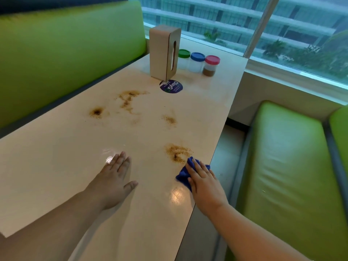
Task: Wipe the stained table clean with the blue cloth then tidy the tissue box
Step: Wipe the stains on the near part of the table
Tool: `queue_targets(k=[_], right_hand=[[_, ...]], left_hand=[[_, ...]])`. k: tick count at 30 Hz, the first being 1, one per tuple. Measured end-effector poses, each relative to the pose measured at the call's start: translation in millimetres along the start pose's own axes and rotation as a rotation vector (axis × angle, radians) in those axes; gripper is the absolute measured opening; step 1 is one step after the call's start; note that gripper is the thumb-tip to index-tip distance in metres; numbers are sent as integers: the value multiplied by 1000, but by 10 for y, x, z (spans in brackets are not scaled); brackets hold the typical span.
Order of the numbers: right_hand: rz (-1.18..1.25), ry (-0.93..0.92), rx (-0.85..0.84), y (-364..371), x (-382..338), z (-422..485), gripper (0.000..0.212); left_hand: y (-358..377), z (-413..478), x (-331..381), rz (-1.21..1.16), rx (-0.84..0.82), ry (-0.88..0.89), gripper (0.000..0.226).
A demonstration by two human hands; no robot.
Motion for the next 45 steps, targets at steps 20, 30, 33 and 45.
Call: queue_targets(k=[20, 30, 33, 45], right_hand=[[-20, -81, -103, -224, 274, 709, 52], [8, -250, -190, -269, 328, 1120, 51], [26, -408, -238, -276, 410, 958, 61], [-10, -506, -333, -360, 462, 1053, 57]], left_hand=[[-84, 28, 119, -85, 39, -117, 81], [-167, 219, 395, -176, -33, -370, 84], [-183, 193, 383, -166, -75, -366, 86], [-194, 182, 355, -141, -129, -352, 89]])
Point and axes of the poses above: each hand's wrist, its own z-axis towards the middle knuckle, its own y-axis out of the palm, x = y × z, the point moved 4 cm from there along z, towards the middle knuckle, and after that the axes turned 9 degrees about z, right-handed, at the moved point
